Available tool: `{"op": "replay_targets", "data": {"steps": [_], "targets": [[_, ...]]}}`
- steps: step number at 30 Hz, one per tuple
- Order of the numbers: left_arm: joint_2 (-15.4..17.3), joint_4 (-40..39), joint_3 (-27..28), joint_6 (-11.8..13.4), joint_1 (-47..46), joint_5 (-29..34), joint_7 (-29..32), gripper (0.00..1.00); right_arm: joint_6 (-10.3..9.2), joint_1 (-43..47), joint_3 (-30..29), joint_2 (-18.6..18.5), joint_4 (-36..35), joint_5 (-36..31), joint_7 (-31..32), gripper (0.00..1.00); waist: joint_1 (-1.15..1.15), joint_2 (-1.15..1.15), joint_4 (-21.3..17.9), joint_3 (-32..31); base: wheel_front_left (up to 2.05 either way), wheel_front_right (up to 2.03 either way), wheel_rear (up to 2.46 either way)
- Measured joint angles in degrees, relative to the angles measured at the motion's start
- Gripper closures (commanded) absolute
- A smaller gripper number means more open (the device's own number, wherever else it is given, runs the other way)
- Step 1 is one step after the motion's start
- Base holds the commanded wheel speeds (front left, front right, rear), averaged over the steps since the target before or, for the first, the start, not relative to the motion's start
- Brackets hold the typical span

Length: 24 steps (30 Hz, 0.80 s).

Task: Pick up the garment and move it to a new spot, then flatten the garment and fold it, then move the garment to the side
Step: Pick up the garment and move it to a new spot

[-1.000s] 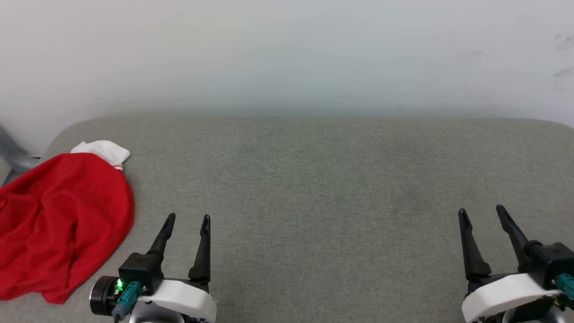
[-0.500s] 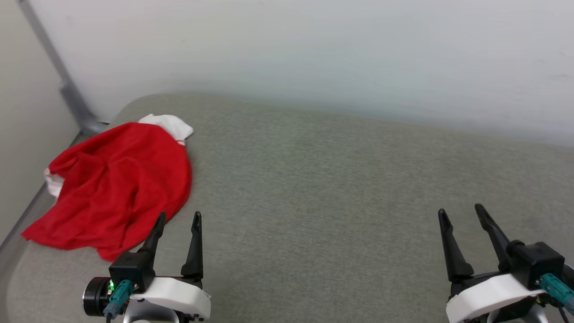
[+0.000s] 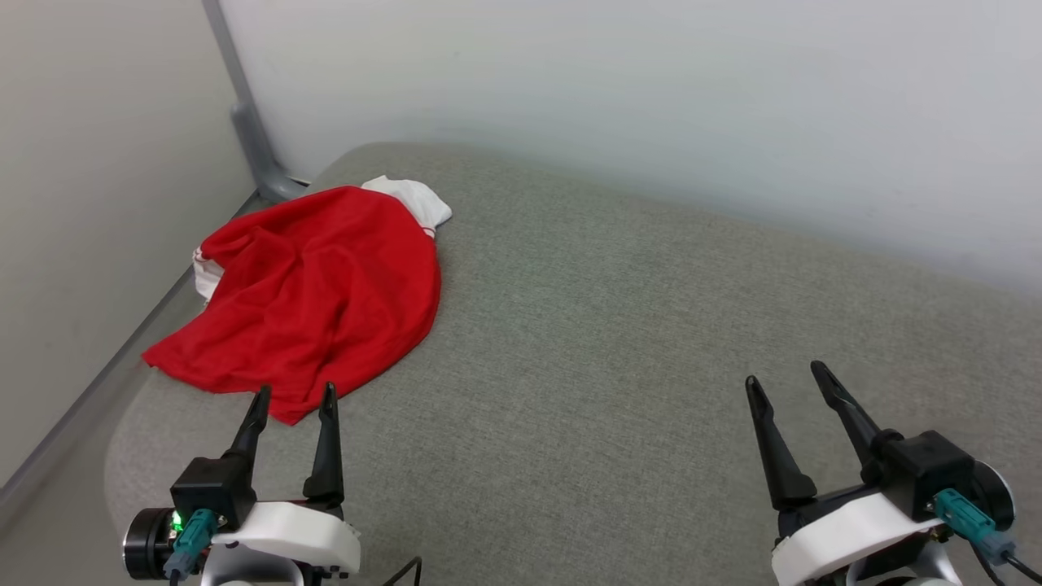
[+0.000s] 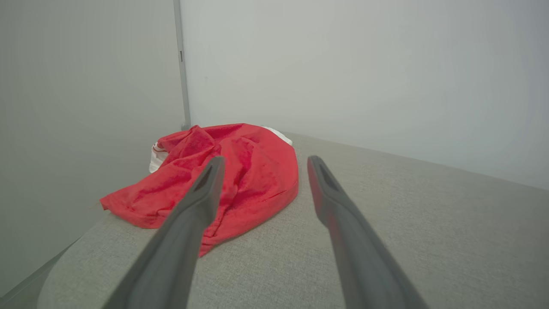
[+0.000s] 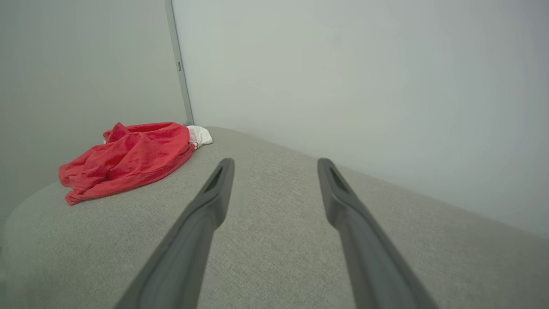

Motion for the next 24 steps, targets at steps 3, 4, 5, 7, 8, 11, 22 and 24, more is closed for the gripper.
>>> {"op": "replay_targets", "data": {"steps": [3,4,5,7,8,11,22,24], "targets": [[0.2,-0.2,0.7,0.2,0.1,0.0,0.0,0.0,0.0,0.0,0.6,0.0,0.0,0.0,0.1,0.0,0.0,0.0,0.7,0.1,0.0,0.0,0.0],[0.3,-0.3,0.8,0.3,0.1,0.1,0.0,0.0,0.0,0.0,0.8,0.0,0.0,0.0,0.1,0.0,0.0,0.0,0.9,0.1,0.0,0.0,0.0],[0.4,-0.4,0.9,0.3,0.1,0.1,0.0,0.0,-0.01,-0.1,0.8,0.0,0.0,0.0,0.1,0.0,0.0,0.0,1.0,0.2,0.0,0.0,0.0],[0.4,-0.6,1.2,0.5,0.1,0.2,0.0,0.0,0.0,-0.2,0.9,0.0,-0.1,-0.1,0.1,0.0,0.0,0.0,1.1,0.5,0.0,0.0,0.0],[0.4,-0.7,1.3,0.5,0.1,0.2,0.0,0.0,-0.01,-0.2,1.0,0.0,-0.2,-0.1,0.2,0.0,0.0,0.0,1.2,0.7,0.0,0.0,0.0],[0.4,-0.7,1.5,0.7,-0.4,-0.1,0.0,0.0,0.0,-0.9,1.1,0.0,-0.6,-0.6,0.5,0.0,0.0,0.0,1.0,1.6,0.0,0.0,0.0],[2.0,3.0,3.4,-0.2,-16.0,-5.3,3.0,0.0,-0.01,-4.7,0.4,0.0,-3.6,-2.7,2.9,0.0,0.0,0.0,-1.3,8.1,0.0,0.0,0.0],[2.8,3.5,4.0,-0.4,-19.5,-6.5,4.8,0.0,-0.01,-5.7,0.5,0.0,-4.4,-3.2,3.4,0.0,0.0,0.0,-2.1,10.0,0.0,0.0,0.0]]}}
